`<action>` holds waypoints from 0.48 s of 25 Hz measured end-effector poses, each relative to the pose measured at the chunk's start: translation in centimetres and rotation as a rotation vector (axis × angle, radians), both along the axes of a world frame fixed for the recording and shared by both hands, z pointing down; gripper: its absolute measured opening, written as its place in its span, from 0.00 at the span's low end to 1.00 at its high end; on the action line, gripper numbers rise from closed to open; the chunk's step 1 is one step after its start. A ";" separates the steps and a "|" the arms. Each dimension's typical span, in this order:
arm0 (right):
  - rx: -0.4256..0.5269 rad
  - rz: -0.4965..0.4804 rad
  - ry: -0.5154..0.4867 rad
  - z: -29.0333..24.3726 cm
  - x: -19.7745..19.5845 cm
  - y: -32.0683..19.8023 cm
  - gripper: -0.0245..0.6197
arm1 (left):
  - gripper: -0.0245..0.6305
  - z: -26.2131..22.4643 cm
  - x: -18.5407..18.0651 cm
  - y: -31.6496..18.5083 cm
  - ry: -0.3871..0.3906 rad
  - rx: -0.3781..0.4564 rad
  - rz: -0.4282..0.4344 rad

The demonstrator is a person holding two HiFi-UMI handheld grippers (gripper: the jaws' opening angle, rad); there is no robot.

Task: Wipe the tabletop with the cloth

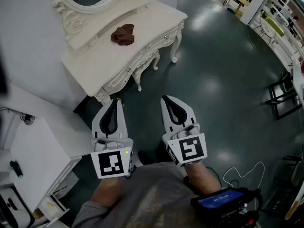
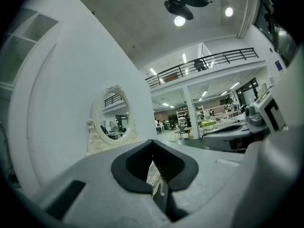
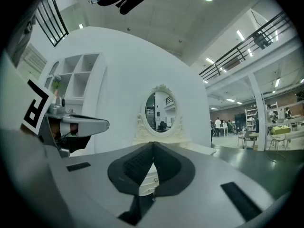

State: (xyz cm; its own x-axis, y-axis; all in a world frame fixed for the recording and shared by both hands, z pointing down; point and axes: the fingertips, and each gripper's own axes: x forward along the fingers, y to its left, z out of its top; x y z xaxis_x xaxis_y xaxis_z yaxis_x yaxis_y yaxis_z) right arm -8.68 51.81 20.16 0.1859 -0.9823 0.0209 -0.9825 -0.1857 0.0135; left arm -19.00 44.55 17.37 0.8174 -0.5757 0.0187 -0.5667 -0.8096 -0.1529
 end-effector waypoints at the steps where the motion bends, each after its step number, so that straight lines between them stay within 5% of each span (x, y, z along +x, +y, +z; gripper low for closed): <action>1: 0.000 -0.001 0.002 0.0 0.3 -0.2 0.06 | 0.06 0.0 0.3 -0.2 0.000 0.000 -0.001; 12: 0.022 -0.022 -0.062 0.3 4.4 -2.4 0.06 | 0.06 0.6 4.6 -2.4 -0.025 -0.009 -0.003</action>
State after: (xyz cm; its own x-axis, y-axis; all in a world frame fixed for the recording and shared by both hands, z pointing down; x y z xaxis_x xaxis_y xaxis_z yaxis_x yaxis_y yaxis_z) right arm -4.25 49.36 20.43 0.1628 -0.9866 0.0099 -0.9853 -0.1631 -0.0512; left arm -14.42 42.11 17.97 0.8152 -0.5775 0.0448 -0.5648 -0.8096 -0.1596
